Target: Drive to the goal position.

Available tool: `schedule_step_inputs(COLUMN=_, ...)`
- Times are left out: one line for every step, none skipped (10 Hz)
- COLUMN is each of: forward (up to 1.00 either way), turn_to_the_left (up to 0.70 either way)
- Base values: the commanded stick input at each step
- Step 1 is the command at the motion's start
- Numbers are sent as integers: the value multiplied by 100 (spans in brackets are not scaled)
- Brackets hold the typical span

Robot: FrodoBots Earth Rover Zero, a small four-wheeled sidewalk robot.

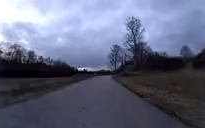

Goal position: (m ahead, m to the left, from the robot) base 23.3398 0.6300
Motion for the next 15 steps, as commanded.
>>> schedule_step_inputs(forward=50, turn_to_the_left=0)
schedule_step_inputs(forward=50, turn_to_the_left=0)
schedule_step_inputs(forward=50, turn_to_the_left=0)
schedule_step_inputs(forward=50, turn_to_the_left=0)
schedule_step_inputs(forward=50, turn_to_the_left=0)
schedule_step_inputs(forward=50, turn_to_the_left=0)
schedule_step_inputs(forward=50, turn_to_the_left=0)
schedule_step_inputs(forward=50, turn_to_the_left=0)
schedule_step_inputs(forward=50, turn_to_the_left=0)
schedule_step_inputs(forward=50, turn_to_the_left=0)
schedule_step_inputs(forward=50, turn_to_the_left=0)
schedule_step_inputs(forward=50, turn_to_the_left=0)
schedule_step_inputs(forward=50, turn_to_the_left=0)
schedule_step_inputs(forward=50, turn_to_the_left=0)
schedule_step_inputs(forward=50, turn_to_the_left=0)
